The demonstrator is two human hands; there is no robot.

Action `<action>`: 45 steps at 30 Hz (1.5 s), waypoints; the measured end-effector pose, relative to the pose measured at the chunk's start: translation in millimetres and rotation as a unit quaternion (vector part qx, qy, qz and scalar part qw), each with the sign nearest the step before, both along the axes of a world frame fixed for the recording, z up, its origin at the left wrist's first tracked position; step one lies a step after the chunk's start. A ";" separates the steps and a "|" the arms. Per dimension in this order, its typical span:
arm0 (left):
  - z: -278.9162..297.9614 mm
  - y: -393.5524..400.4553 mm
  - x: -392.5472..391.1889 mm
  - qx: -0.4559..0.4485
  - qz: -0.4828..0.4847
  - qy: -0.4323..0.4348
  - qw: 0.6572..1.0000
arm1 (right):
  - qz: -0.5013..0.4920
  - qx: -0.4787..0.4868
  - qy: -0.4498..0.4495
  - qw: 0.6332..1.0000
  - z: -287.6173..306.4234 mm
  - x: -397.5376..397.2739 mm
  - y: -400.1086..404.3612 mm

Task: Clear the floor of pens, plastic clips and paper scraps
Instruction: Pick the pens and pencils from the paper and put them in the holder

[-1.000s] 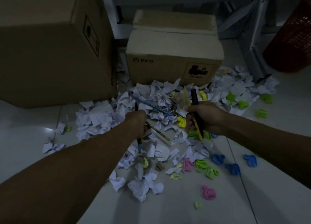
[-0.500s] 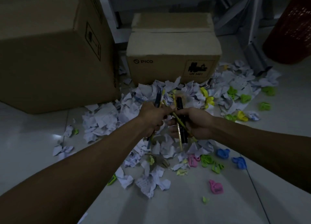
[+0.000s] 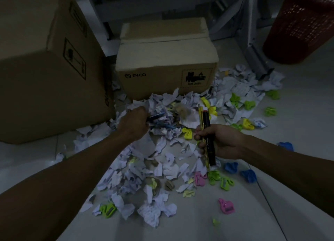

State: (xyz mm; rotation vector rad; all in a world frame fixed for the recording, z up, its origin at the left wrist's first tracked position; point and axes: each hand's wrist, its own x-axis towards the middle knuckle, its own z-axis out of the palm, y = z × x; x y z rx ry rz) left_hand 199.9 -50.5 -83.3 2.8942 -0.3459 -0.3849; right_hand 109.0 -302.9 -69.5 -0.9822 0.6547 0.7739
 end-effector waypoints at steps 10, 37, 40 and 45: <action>18.8 1.8 6.6 -0.011 -0.048 -0.014 0.999 | -0.024 -0.033 0.002 0.999 -7.8 1.1 0.8; 72.7 33.8 -6.5 -0.553 0.345 0.177 0.737 | 0.385 -0.571 -0.379 0.618 -23.5 29.0 70.2; 64.5 45.0 -7.0 -0.545 0.354 0.223 0.727 | 0.386 -0.567 -0.385 0.617 -25.6 29.7 69.5; 61.0 39.3 -3.6 -0.484 0.332 0.226 0.777 | 0.363 -0.518 -0.424 0.648 -19.3 34.0 57.0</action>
